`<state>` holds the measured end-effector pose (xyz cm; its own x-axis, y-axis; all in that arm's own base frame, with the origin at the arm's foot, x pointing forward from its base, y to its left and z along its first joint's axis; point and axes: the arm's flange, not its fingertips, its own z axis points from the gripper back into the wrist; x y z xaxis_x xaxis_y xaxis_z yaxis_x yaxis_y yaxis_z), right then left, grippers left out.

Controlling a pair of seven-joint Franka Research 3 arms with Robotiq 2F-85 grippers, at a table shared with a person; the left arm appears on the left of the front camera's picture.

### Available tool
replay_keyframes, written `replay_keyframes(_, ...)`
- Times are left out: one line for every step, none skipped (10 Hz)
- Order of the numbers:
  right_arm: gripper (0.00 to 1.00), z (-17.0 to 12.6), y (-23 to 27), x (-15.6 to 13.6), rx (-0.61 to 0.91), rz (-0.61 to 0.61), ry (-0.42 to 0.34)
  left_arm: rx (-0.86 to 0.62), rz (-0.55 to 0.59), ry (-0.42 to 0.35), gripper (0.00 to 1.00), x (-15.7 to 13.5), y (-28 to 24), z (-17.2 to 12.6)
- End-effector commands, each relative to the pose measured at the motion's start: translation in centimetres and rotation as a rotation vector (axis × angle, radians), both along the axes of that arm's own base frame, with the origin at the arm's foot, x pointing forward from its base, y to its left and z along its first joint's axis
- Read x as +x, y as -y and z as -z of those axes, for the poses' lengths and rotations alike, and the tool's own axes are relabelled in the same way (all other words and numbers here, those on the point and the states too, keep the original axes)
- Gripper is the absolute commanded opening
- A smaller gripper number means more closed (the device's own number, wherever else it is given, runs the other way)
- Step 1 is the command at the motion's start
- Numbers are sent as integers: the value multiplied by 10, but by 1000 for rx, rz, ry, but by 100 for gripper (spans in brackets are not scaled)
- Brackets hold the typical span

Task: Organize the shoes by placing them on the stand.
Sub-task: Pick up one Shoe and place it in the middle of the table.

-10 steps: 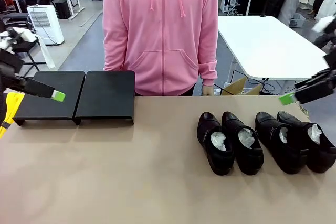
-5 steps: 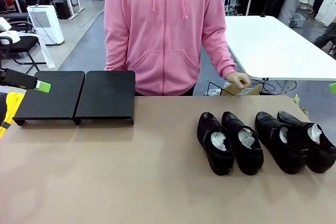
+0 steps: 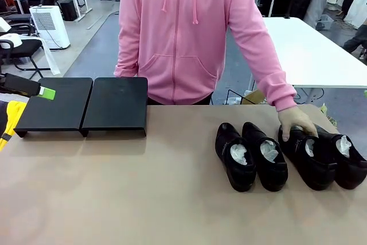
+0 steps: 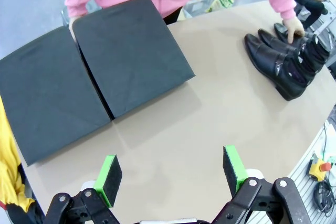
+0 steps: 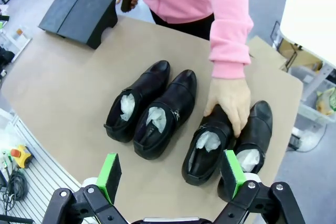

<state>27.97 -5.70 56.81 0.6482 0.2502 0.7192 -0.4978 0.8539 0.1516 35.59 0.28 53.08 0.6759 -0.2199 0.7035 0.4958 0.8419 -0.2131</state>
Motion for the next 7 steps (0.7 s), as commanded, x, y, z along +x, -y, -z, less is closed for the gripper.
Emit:
replay_keyframes(100, 0, 0, 1, -7, -2, 4, 9, 10, 4, 100, 0, -2, 1)
replay_keyframes(100, 0, 0, 1, -7, -2, 4, 9, 10, 4, 100, 0, -2, 1)
replay_keyframes(100, 0, 0, 1, -7, -2, 4, 9, 10, 4, 100, 0, -2, 1)
replay_keyframes(100, 0, 0, 1, -7, -2, 4, 9, 10, 4, 100, 0, -2, 1)
replay_keyframes(100, 0, 0, 1, -7, -2, 4, 9, 10, 4, 100, 0, -2, 1)
replay_keyframes(100, 0, 0, 0, 0, 0, 0, 9, 10, 4, 100, 0, -2, 1)
replay_keyframes(100, -9, -15, 1, -37, 10, -21, 9, 10, 4, 100, 0, -2, 1)
